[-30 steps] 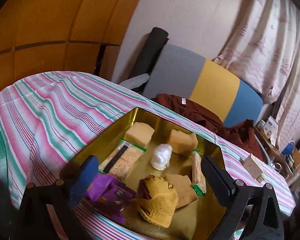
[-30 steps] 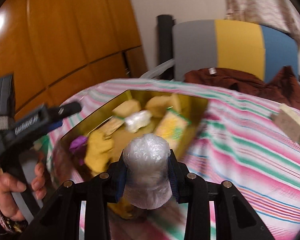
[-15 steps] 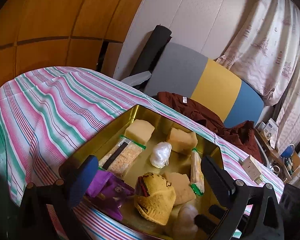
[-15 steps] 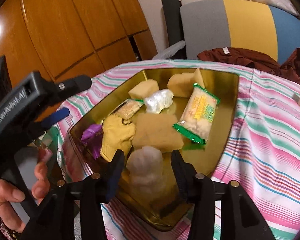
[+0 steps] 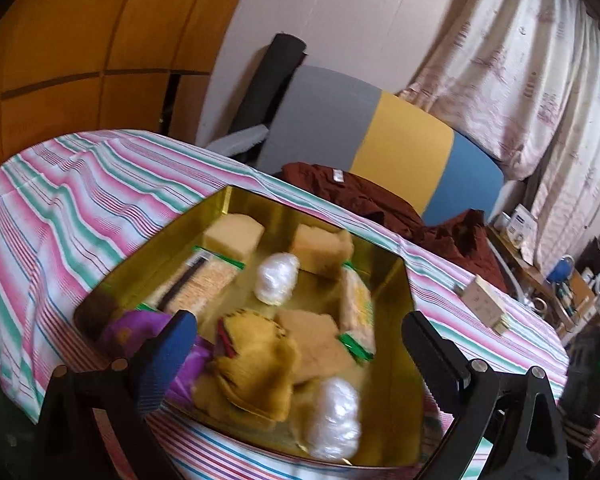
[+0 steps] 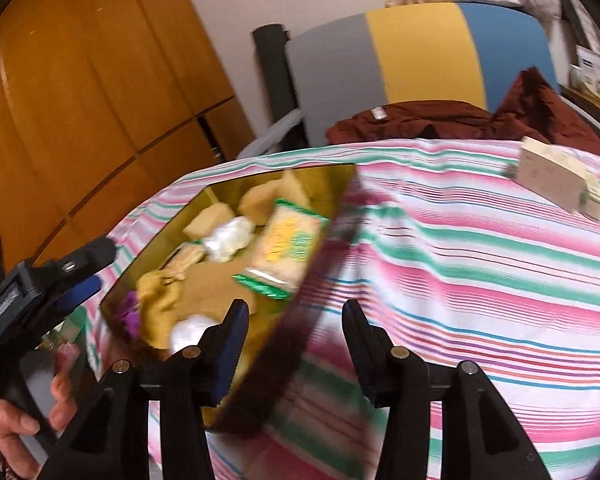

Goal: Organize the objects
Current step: 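Lower the clear plastic bundle into the gold tray and open the right tool, then move the right tool to the small green-labelled box and grasp it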

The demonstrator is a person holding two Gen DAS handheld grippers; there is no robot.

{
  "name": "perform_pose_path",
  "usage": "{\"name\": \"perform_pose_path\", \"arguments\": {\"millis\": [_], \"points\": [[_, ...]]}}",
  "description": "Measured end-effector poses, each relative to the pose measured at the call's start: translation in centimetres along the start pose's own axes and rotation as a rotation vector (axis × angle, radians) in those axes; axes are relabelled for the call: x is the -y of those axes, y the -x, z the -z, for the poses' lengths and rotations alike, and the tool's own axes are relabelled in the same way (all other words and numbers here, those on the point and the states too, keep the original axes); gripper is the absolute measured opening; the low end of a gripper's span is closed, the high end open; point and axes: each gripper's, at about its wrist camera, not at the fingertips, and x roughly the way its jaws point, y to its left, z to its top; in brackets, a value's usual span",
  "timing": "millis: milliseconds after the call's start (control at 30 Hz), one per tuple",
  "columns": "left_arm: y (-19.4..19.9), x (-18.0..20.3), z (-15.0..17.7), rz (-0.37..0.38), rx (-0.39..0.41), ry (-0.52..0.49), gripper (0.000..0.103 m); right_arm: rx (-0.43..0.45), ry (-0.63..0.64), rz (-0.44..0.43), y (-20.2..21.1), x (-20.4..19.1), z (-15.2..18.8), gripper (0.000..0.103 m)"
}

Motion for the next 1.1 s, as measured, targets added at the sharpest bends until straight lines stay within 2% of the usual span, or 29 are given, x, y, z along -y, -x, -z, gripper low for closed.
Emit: {"name": "perform_pose_path", "arguments": {"millis": [300,500,667,833,1000,1100], "points": [[-0.1,3.5,1.6,0.110,-0.096,-0.057,0.103,-0.016,-0.077,0.142,1.4,6.6,1.6,0.049],[-0.5,6.4,3.2,0.152,-0.144,-0.151,0.103,-0.003,-0.136,0.235,2.9,11.8,1.4,0.049],[-0.8,8.1,3.9,0.166,-0.171,-0.199,0.103,0.022,-0.061,0.316,2.7,15.1,-2.5,0.049],[-0.9,9.0,4.2,0.166,-0.182,-0.231,0.103,0.059,-0.023,0.348,2.0,19.0,-9.0,0.049],[-1.0,9.8,4.3,0.163,-0.204,-0.262,0.103,0.035,0.008,0.385,-0.3,22.0,-14.4,0.050],[-1.0,10.1,4.3,0.150,-0.206,-0.286,0.103,-0.003,-0.045,0.394,-2.1,24.3,-16.3,0.051]]}}
